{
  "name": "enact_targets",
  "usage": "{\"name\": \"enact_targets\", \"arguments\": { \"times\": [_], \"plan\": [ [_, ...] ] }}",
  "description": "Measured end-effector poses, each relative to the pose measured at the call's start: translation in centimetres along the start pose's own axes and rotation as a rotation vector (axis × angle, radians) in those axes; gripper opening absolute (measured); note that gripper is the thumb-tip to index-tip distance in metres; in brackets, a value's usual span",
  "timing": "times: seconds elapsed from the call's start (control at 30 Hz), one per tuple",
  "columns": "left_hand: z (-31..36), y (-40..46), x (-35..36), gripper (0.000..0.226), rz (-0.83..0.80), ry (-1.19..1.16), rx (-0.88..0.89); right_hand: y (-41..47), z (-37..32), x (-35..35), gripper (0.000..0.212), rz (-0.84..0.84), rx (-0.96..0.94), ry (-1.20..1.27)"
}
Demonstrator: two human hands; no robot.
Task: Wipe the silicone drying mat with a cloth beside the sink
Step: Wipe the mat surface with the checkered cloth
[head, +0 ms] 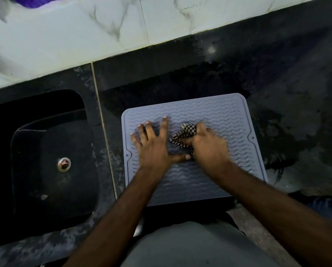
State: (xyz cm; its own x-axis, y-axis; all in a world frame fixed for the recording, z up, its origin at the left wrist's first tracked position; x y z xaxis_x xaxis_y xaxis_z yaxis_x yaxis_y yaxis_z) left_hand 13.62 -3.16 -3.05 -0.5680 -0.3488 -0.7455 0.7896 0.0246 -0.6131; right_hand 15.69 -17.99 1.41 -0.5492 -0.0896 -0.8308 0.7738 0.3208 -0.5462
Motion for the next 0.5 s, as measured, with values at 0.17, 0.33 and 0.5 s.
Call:
{"name": "enact_targets", "arguments": {
  "times": [0.17, 0.33, 0.5],
  "plan": [
    [3.1, 1.1, 0.0, 0.124, 0.049, -0.040, 0.347, 0.1, 0.5, 0.1, 0.041, -0.041, -0.008, 0.036],
    [2.5, 2.2, 0.5, 0.141, 0.017, -0.103, 0.299, 0.2, 1.2, 0.4, 0.047, -0.066, -0.042, 0.030],
    [2.4, 2.1, 0.6, 0.145, 0.019, -0.022, 0.287, -0.4, 4.3, 0.3, 0.037, -0.025, -0.030, -0.010]
  ]
}}
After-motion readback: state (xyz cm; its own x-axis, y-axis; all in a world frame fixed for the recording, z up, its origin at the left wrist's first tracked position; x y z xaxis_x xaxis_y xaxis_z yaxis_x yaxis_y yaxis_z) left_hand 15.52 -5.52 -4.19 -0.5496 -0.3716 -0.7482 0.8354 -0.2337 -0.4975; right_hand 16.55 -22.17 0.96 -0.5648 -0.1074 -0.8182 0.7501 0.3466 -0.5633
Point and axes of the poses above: each hand's wrist, its own y-axis towards the middle knuckle, its own x-axis out of the palm, z = x × y, the point moved 4 cm from there along y, towards the middle knuckle, and after that the axes turned 13 degrees about -z, right-handed, at the moved point
